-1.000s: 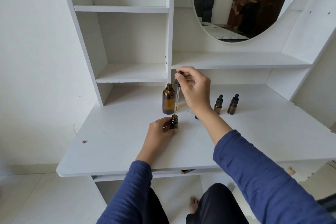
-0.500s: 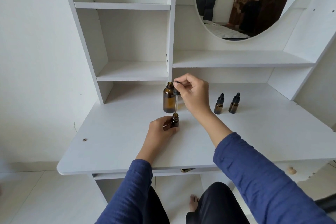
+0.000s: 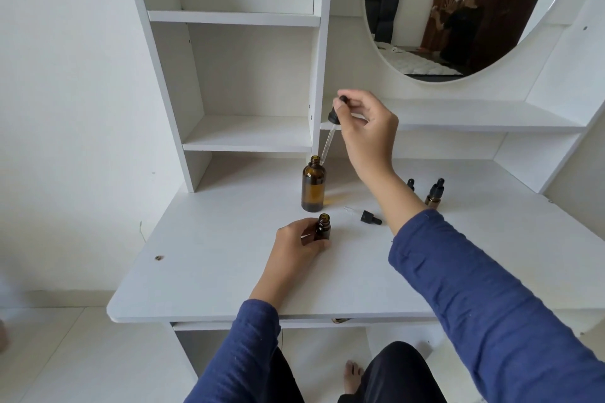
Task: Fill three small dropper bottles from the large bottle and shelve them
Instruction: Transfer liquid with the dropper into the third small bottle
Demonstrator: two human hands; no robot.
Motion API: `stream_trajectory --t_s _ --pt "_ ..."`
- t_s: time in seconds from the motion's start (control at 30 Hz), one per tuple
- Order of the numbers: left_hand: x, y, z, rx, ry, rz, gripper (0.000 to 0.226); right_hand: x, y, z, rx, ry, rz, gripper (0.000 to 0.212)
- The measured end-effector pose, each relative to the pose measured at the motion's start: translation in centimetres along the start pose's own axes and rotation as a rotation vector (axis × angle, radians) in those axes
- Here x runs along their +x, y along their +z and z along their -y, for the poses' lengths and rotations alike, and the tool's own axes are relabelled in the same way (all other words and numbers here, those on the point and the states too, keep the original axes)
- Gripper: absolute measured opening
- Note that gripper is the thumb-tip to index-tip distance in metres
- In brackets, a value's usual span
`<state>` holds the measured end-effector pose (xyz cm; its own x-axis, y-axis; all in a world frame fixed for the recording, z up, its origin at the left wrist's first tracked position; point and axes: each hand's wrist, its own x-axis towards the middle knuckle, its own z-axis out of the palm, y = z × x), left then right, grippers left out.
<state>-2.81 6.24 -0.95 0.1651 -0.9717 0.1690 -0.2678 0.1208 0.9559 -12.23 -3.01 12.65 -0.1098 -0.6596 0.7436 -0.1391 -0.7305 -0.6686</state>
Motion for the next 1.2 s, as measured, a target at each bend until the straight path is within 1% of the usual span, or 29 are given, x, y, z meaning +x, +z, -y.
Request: stream_trajectory --t_s 0.17,0.37,0.5,0.63,0.7,0.93,1.2 --pt "0.0 0.0 0.0 -0.002 -0.009 0.006 0.022 1.0 1.1 -0.4 0.008 -0.044 -0.032 0.012" --pt "0.1 -0.1 0.0 0.004 -0.012 0.008 0.023 0.5 2.1 -2.0 -0.003 -0.024 0.027 0.014" --pt "0.2 -0.1 0.1 0.006 -0.012 0.009 0.024 -0.4 2.7 -3.3 -0.039 0.029 0.081 0.013" --pt "0.3 -0.1 0.1 -0.015 -0.019 0.017 0.026 -1.9 3.0 -5.0 -0.097 0.144 0.201 0.014" --pt "0.3 -0.1 0.2 -0.025 -0.026 0.019 0.026 -2.6 3.0 -5.7 -0.120 0.187 0.233 0.014" --pt "0.4 -0.1 0.3 -0.017 -0.014 0.019 0.026 -2.8 3.0 -5.9 -0.148 0.228 0.224 0.006" --pt "0.5 0.0 0.4 -0.001 -0.017 0.010 0.026 -3.0 2.8 -5.6 -0.126 0.261 0.214 0.006"
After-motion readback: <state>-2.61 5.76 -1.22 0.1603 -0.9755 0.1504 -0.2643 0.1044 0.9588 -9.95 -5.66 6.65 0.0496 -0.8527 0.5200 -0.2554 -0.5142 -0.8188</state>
